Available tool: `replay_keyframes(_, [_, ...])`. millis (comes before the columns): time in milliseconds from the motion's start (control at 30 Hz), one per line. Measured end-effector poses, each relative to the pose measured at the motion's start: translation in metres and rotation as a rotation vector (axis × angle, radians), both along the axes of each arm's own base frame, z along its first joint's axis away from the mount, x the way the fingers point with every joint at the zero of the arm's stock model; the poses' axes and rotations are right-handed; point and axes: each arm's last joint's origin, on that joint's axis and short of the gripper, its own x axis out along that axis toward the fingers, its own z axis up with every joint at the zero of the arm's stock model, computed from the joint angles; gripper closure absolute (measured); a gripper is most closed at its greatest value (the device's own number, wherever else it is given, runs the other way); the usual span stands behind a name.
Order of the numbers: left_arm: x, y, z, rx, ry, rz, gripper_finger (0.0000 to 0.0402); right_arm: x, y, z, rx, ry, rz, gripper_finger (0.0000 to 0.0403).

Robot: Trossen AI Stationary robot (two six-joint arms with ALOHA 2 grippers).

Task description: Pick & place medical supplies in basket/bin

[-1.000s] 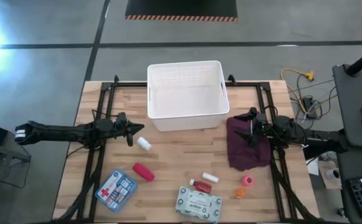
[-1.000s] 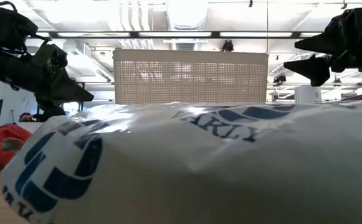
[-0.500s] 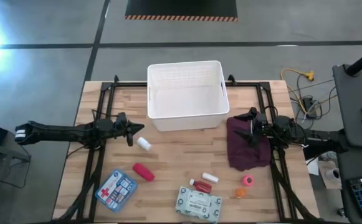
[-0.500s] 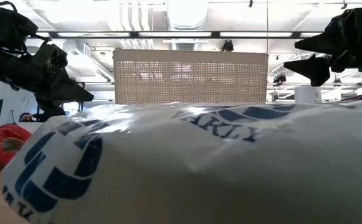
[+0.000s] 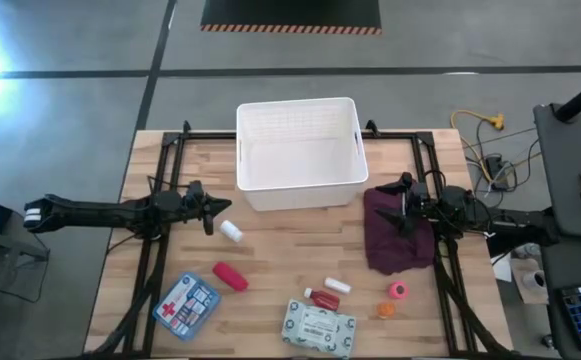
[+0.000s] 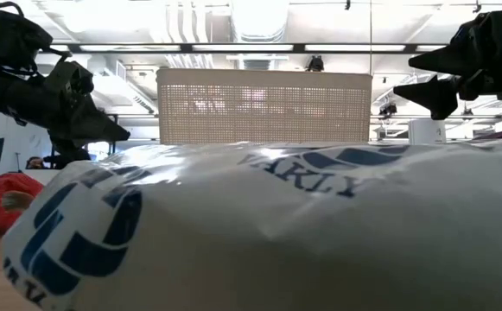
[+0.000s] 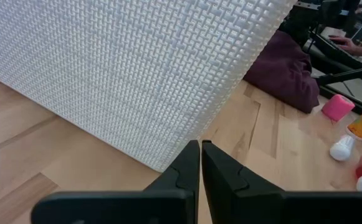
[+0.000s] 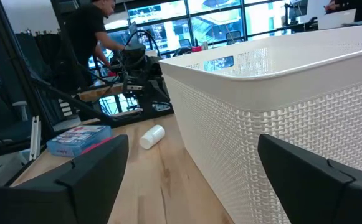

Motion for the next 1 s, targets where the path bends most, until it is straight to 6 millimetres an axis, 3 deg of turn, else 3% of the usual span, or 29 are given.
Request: replay_keyframes(1000, [0.0,0.0,0.0,0.0,0.0,0.0,0.0402,0.0,0.0,0.0,0.0,0.0,0.0,0.006])
